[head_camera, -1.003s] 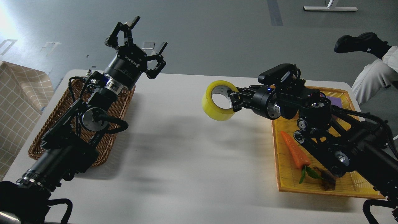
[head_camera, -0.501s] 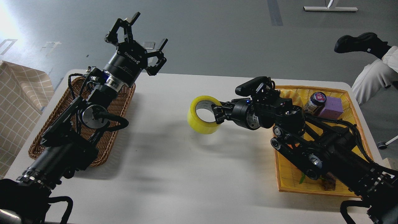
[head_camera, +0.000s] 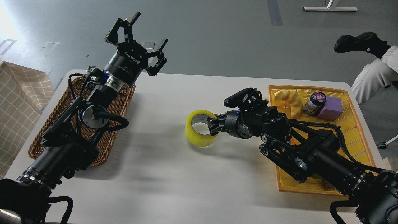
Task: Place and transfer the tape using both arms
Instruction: 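Lower the tape roll onto the table and release it with the right gripper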
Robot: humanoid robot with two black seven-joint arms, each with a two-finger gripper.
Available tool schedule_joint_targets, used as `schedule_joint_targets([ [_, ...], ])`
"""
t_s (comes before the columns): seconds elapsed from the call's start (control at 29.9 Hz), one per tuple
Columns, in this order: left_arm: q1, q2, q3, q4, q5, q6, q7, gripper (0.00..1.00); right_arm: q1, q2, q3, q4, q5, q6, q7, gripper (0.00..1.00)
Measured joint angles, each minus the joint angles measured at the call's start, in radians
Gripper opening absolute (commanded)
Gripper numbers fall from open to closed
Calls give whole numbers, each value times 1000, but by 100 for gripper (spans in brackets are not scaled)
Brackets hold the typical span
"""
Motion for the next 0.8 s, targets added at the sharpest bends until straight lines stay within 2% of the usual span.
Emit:
schedule_joint_targets([
  [0.53, 1, -1, -2, 0, 0, 0, 0, 98, 1, 15, -8, -23, 0, 0, 0, 0],
  [0.63, 1, -2, -2, 0, 0, 0, 0, 98, 0, 15, -8, -25, 0, 0, 0, 7],
  [0.8, 2, -2, -2, 0, 0, 0, 0, 98, -1, 15, -8, -38, 1, 0, 0, 9],
])
